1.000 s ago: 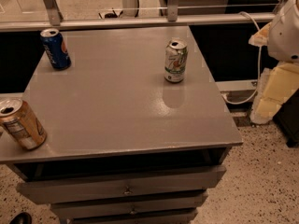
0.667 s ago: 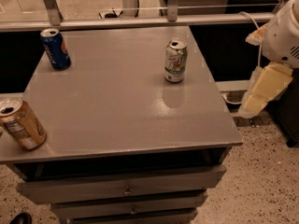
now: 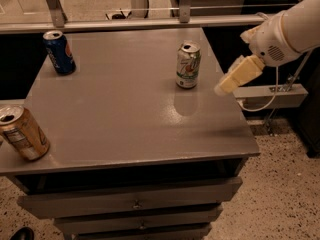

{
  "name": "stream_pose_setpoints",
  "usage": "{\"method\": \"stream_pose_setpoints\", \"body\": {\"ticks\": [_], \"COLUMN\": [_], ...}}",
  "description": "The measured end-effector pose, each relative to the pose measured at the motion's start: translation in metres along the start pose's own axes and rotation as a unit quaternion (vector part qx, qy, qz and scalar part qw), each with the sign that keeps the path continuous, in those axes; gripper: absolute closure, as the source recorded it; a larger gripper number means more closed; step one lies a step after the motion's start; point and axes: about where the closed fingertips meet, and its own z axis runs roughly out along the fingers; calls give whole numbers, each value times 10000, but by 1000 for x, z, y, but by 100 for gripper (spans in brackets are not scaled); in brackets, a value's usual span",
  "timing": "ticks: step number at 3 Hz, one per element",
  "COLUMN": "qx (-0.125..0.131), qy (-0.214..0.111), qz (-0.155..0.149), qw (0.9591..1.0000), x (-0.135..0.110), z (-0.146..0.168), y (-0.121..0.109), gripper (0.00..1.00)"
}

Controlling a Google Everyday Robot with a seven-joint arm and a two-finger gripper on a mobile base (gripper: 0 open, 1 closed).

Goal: Move 7up can near pepsi can

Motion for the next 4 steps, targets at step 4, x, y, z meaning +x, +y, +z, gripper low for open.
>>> {"method": "stream_pose_setpoints", "body": {"ticks": [4], "qx": [-451], "qy": [-2740], "qz": [1114], "qw": [9542], "x": [-62], "z": [122], "y": [-34], "gripper": [33]}}
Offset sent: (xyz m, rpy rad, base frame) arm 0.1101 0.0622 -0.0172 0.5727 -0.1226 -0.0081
